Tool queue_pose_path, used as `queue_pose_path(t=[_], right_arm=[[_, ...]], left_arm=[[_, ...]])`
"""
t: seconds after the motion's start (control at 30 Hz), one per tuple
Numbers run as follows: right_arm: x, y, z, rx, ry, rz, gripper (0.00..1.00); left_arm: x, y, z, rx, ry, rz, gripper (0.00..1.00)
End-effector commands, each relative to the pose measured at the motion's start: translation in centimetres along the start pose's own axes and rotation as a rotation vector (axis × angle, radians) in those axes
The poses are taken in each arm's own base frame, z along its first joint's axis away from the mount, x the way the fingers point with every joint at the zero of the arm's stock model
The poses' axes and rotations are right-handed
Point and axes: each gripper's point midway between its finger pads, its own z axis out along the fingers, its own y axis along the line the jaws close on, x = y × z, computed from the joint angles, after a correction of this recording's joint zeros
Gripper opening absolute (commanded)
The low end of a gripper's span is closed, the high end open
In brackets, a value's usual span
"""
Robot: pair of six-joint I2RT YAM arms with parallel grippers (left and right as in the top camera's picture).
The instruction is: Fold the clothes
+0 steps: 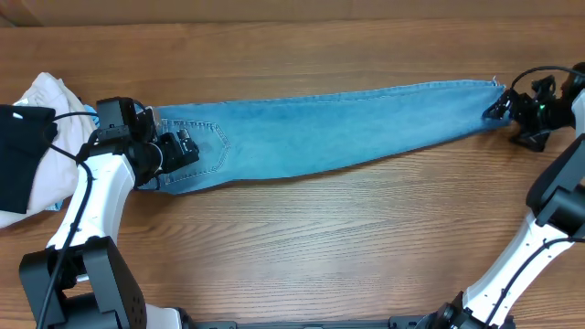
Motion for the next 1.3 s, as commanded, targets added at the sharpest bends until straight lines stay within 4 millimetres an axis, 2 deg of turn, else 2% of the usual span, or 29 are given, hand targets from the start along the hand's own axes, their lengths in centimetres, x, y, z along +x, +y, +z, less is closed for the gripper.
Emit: queue_pose_path(t=[0.0, 0.17, 0.27, 0.4, 0.47, 0.53, 0.6, 0.67, 0.73, 0.87, 0.97, 1.03, 1.1, 1.17, 1.27], right_arm=[[-0.7, 1.1, 0.9, -0.04, -0.019, -0.022, 1.0], [-1.5, 0.6, 2.5, -0.042, -0.035, 0.047, 0.99], [-1.6, 0.2, 3.6, -0.046, -0.026, 0.055, 0.96], [-2.2, 0.2, 3.9, -0.048, -0.048, 0.045, 0.89], [-2.5, 0.2, 3.9, -0.049, -0.06, 0.039, 0.78], [-2.6, 0.2, 3.8, -0.049, -0.066, 0.036, 0.57], [-2.7, 0.2, 3.8, -0.049, -0.07, 0.034, 0.32], [-2.8, 0.2, 3.8, -0.049, -0.073, 0.033, 0.2], [-2.8, 0.2, 3.8, -0.049, -0.074, 0.033, 0.04], [-2.8, -0.2, 3.4, -0.047, -0.074, 0.052, 0.04], [-3.0, -1.6, 1.2, -0.005, -0.1, 0.145, 0.04], [-3.6, -2.9, -1.6, 0.035, -0.154, 0.202, 0.04], [-4.5, -4.6, -6.7, 0.103, -0.263, 0.231, 0.04], [-4.7, -5.4, -10.4, 0.155, -0.336, 0.238, 0.04], [-4.6, -4.6, -14.8, 0.161, -0.418, 0.23, 0.04]], left_arm=[[-1.1, -0.7, -1.2, 0.013, -0.045, 0.018, 1.0], [-1.1, -0.7, -1.2, 0.013, -0.042, 0.016, 1.0], [-1.0, -0.7, -1.2, 0.012, -0.039, 0.016, 1.0], [-1.0, -0.7, -1.2, 0.012, -0.038, 0.016, 1.0], [-1.0, -0.7, -1.2, 0.012, -0.038, 0.015, 1.0], [-1.0, -0.7, -1.2, 0.012, -0.038, 0.008, 1.0], [-1.0, -0.7, -1.2, 0.012, -0.038, 0.0, 1.0], [-1.0, -0.7, -1.2, 0.013, -0.038, -0.005, 1.0], [-1.0, -0.7, -1.2, 0.013, -0.038, -0.007, 1.0], [-1.1, -0.7, -1.2, 0.013, -0.042, -0.006, 1.0], [-1.2, -0.7, -1.3, 0.015, -0.048, -0.004, 1.0], [-1.4, -0.8, -1.3, 0.017, -0.055, -0.002, 1.0], [-1.6, -1.2, -1.3, 0.038, -0.061, 0.002, 1.0], [-1.7, -1.6, -1.3, 0.063, -0.064, 0.005, 1.0], [-1.8, -2.2, -1.4, 0.094, -0.066, 0.005, 1.0]])
